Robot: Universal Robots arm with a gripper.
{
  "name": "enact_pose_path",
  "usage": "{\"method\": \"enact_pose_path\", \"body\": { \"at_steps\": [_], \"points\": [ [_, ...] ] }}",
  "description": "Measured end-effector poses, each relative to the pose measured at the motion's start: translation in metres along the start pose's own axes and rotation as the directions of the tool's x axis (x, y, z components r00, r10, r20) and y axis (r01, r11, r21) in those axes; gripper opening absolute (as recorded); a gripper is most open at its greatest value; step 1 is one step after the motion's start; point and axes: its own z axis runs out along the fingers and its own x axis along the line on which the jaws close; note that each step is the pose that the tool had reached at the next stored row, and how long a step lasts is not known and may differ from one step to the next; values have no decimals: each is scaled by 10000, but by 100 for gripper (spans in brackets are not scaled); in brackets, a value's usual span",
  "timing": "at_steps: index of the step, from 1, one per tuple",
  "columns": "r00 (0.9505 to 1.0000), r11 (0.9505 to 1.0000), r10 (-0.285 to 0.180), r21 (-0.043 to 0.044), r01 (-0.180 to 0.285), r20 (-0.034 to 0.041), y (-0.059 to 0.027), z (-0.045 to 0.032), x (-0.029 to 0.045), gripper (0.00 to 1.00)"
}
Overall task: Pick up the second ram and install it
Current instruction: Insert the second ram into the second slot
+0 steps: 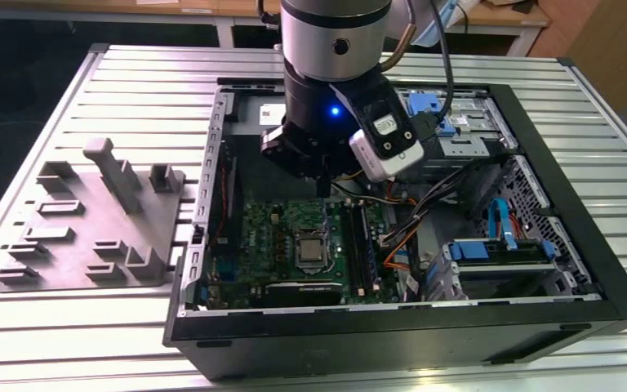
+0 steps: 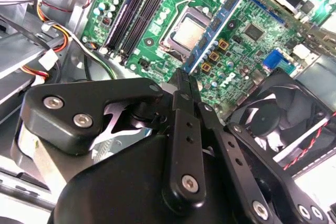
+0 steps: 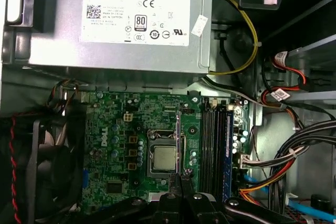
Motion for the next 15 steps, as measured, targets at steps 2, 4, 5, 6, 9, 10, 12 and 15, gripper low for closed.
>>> {"method": "enact_pose_path", "body": {
  "at_steps": [2,4,5,6,9,10,12,15],
  "points": [
    [10000,10000,2,0,-2,0,0,0,0,11],
    [10000,10000,4,-1,-4,1,0,1,-5,11],
    [10000,10000,4,-1,-4,0,0,1,-13,11],
    [10000,10000,4,0,-4,0,0,2,-22,11],
    [10000,10000,7,-1,-7,1,-2,4,-61,11],
    [10000,10000,8,-1,-8,1,-2,5,-75,11],
    [10000,10000,9,-1,-9,1,-3,7,-102,11],
    [10000,10000,8,0,-8,0,-4,10,-147,11]
  ]
}}
